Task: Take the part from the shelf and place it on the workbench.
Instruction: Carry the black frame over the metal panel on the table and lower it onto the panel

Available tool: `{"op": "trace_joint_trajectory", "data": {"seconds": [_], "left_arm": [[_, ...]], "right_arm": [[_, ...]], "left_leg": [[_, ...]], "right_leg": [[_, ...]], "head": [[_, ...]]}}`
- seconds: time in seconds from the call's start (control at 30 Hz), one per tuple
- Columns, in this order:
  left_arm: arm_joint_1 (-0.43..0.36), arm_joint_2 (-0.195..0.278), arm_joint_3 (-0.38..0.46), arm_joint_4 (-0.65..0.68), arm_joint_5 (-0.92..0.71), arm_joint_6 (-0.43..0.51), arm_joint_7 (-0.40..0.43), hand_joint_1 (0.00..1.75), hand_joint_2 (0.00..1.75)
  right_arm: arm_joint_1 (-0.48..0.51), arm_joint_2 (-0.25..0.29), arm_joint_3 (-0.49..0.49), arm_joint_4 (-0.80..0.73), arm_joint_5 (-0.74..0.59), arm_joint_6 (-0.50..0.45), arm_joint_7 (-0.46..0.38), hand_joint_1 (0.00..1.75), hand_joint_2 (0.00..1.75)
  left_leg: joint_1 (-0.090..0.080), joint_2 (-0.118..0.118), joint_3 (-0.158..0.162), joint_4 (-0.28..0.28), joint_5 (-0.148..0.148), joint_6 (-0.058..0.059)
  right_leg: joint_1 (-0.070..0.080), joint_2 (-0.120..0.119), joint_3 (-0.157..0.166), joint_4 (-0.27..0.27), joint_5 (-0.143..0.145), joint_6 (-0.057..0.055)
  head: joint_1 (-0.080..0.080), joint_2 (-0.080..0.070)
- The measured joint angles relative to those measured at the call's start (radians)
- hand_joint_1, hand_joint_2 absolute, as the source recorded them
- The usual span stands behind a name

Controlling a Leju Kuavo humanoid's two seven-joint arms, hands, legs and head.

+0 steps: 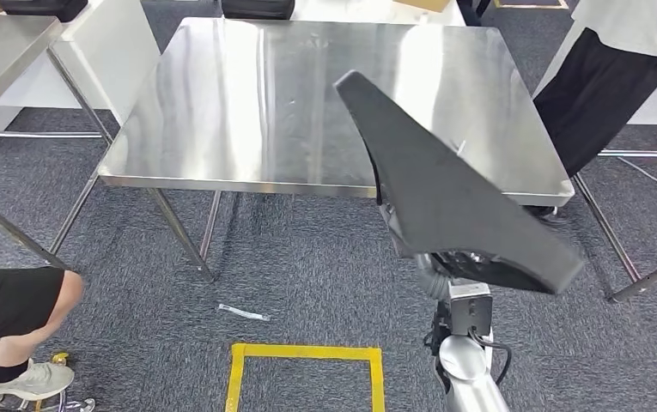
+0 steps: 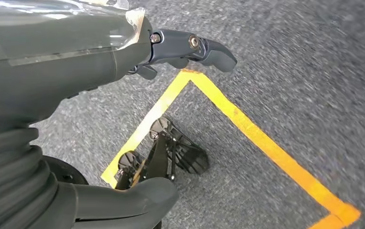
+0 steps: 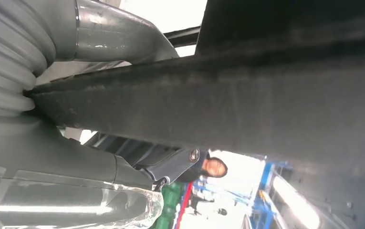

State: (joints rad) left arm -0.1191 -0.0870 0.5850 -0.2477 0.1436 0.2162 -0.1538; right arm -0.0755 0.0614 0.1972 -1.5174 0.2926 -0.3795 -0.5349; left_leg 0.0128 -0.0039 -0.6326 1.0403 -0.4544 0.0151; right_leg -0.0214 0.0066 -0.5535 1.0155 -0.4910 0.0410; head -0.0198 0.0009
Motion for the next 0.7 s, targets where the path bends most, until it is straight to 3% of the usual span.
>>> {"op": "trace_joint_trajectory", "data": {"seconds": [0.1, 0.13, 0.2, 0.27, 0.3, 0.37, 0.43, 0.47, 0.53, 0.6, 0.63, 0.7], "left_arm": [[-0.006, -0.006, 0.000, 0.000, -0.006, 0.001, -0.002, 0.00, 1.75], [-0.011, -0.007, 0.000, -0.001, -0.009, 0.002, -0.002, 0.00, 1.75], [-0.017, -0.010, -0.001, -0.001, -0.015, 0.003, -0.002, 0.00, 1.75], [-0.018, -0.014, -0.002, -0.001, -0.021, 0.003, -0.002, 0.00, 1.75], [-0.017, -0.016, -0.002, -0.001, -0.023, 0.003, -0.002, 0.00, 1.75], [-0.017, -0.019, -0.003, -0.001, -0.024, 0.002, -0.002, 0.00, 1.75], [-0.018, -0.022, -0.003, -0.001, -0.025, -0.001, -0.002, 0.00, 1.75], [-0.018, -0.024, -0.003, -0.001, -0.026, -0.003, -0.002, 0.00, 1.75], [-0.019, -0.026, -0.004, -0.001, -0.029, -0.008, -0.001, 0.00, 1.75], [-0.020, -0.028, -0.004, -0.001, -0.033, -0.012, 0.000, 0.00, 1.75], [-0.020, -0.028, -0.004, -0.002, -0.035, -0.014, 0.002, 0.00, 1.75], [-0.021, -0.029, -0.005, -0.002, -0.041, -0.016, 0.005, 0.00, 1.75]], "right_arm": [[0.013, -0.006, -0.008, -0.024, -0.005, 0.005, -0.011, 1.73, 1.75], [0.016, -0.009, -0.012, -0.032, -0.006, 0.006, -0.012, 1.73, 1.75], [0.030, -0.016, -0.021, -0.042, -0.006, 0.006, -0.012, 1.73, 1.75], [0.050, -0.022, -0.029, -0.051, -0.007, 0.005, -0.012, 1.73, 1.75], [0.057, -0.024, -0.033, -0.055, -0.007, 0.005, -0.012, 1.73, 1.75], [0.064, -0.027, -0.038, -0.063, -0.007, 0.005, -0.012, 1.73, 1.75], [0.067, -0.031, -0.042, -0.073, -0.007, 0.006, -0.012, 1.73, 1.75], [0.069, -0.031, -0.043, -0.079, -0.008, 0.006, -0.012, 1.73, 1.75], [0.076, -0.032, -0.047, -0.092, -0.009, 0.008, -0.011, 1.73, 1.75], [0.082, -0.033, -0.053, -0.105, -0.009, 0.012, -0.010, 1.73, 1.75], [0.084, -0.033, -0.057, -0.112, -0.010, 0.014, -0.010, 1.73, 1.75], [0.087, -0.033, -0.063, -0.124, -0.011, 0.021, -0.008, 1.73, 1.75]], "left_leg": [[0.001, 0.000, 0.016, -0.010, 0.012, 0.022], [0.001, 0.000, 0.021, -0.012, 0.010, 0.028], [-0.002, 0.000, 0.029, -0.012, 0.002, 0.038], [-0.005, -0.003, 0.038, -0.012, -0.007, 0.042], [-0.006, -0.004, 0.042, -0.012, -0.010, 0.042], [-0.007, -0.006, 0.054, -0.012, -0.018, 0.040], [-0.011, -0.007, 0.065, -0.011, -0.030, 0.034], [-0.013, -0.006, 0.070, -0.011, -0.036, 0.030], [-0.017, -0.006, 0.075, -0.014, -0.045, 0.021], [-0.014, -0.005, 0.076, -0.010, -0.052, 0.011], [-0.013, -0.004, 0.068, 0.010, -0.064, 0.005], [-0.008, -0.002, 0.017, 0.113, -0.111, -0.006]], "right_leg": [[-0.001, -0.002, -0.011, 0.035, -0.024, 0.013], [0.000, -0.003, -0.036, 0.085, -0.044, 0.011], [0.001, -0.003, -0.116, 0.225, -0.091, 0.005], [0.002, -0.003, -0.171, 0.301, -0.101, 0.008], [0.003, -0.003, -0.176, 0.295, -0.089, 0.012], [0.004, -0.003, -0.142, 0.197, -0.034, 0.020], [0.011, -0.004, -0.087, 0.066, 0.027, 0.018], [0.015, -0.004, -0.068, 0.026, 0.044, 0.013], [0.021, -0.004, -0.054, 0.005, 0.052, 0.001], [0.011, -0.002, -0.048, 0.001, 0.051, -0.008], [0.005, -0.002, -0.042, -0.003, 0.049, -0.014], [0.000, -0.002, -0.029, -0.006, 0.042, -0.026]], "head": [[0.001, 0.000], [0.001, 0.000], [0.002, 0.000], [0.001, 0.000], [0.001, 0.000], [0.002, 0.000], [0.002, 0.000], [0.001, 0.000], [0.000, 0.000], [0.000, 0.000], [0.000, 0.000], [0.000, 0.000]]}}
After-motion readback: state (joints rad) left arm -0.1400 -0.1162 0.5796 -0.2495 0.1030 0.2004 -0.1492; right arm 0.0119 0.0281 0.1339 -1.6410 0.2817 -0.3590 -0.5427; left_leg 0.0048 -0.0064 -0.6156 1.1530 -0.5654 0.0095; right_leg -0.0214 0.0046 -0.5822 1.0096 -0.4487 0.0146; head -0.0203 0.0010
